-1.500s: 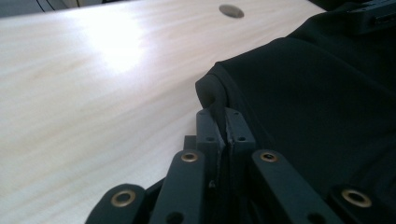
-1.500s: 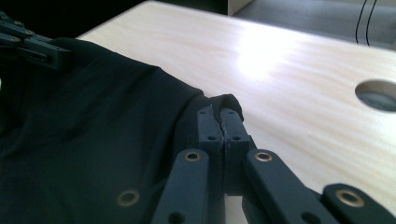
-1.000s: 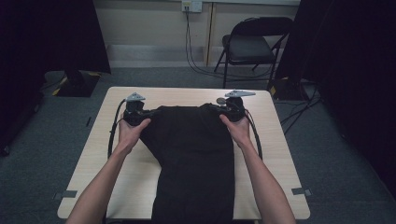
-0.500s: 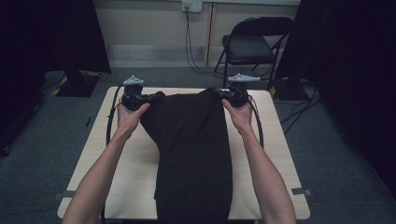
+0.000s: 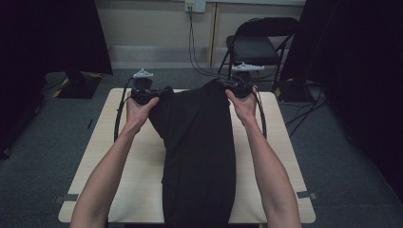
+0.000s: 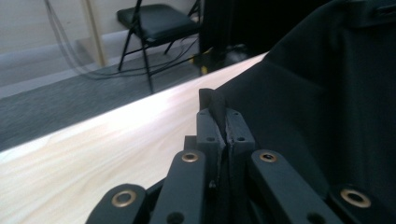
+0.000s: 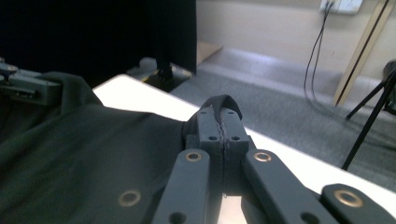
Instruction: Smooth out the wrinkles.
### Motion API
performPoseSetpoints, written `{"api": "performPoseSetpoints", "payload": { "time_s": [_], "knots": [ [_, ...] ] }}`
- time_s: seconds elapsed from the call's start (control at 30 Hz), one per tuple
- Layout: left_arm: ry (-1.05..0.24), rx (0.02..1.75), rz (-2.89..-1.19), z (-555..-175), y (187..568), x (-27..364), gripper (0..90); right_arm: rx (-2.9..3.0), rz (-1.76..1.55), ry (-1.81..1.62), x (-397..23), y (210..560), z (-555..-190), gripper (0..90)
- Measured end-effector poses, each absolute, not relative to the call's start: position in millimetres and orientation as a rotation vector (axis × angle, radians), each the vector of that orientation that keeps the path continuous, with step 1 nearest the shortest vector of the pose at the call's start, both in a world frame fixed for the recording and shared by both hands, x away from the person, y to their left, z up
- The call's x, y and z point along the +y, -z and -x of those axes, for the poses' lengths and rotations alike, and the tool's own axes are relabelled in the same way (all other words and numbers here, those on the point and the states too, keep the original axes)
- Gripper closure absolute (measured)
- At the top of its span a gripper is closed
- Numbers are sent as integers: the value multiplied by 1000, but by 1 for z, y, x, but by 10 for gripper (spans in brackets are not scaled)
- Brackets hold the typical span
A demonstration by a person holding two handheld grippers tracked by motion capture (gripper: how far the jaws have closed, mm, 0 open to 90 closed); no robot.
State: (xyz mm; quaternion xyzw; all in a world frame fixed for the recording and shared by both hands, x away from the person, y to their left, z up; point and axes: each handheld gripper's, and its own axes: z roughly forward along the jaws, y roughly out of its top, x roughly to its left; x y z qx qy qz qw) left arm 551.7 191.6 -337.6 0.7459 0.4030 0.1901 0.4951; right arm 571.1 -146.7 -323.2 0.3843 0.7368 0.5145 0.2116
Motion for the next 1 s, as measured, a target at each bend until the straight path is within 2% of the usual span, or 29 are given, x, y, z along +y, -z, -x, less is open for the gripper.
{"api": "performPoseSetpoints", "payload": {
  "time_s": [0.1,0.2,0.3,0.57,1.0],
  "knots": [
    [-518,966,-1804,-556,321,190,872,2014,-1049,-1419,-146,308,-575,893],
    [-497,934,-1768,-558,302,190,871,1985,-1023,-1433,-147,290,-577,893],
    [-517,900,-1801,-551,299,188,871,1980,-1014,-1454,-151,285,-574,892],
    [-454,859,-1779,-509,329,196,870,2039,-953,-1578,-164,317,-534,892],
    [-386,762,-1803,-412,364,204,868,2127,-888,-1631,-182,356,-440,891]
  ]
}}
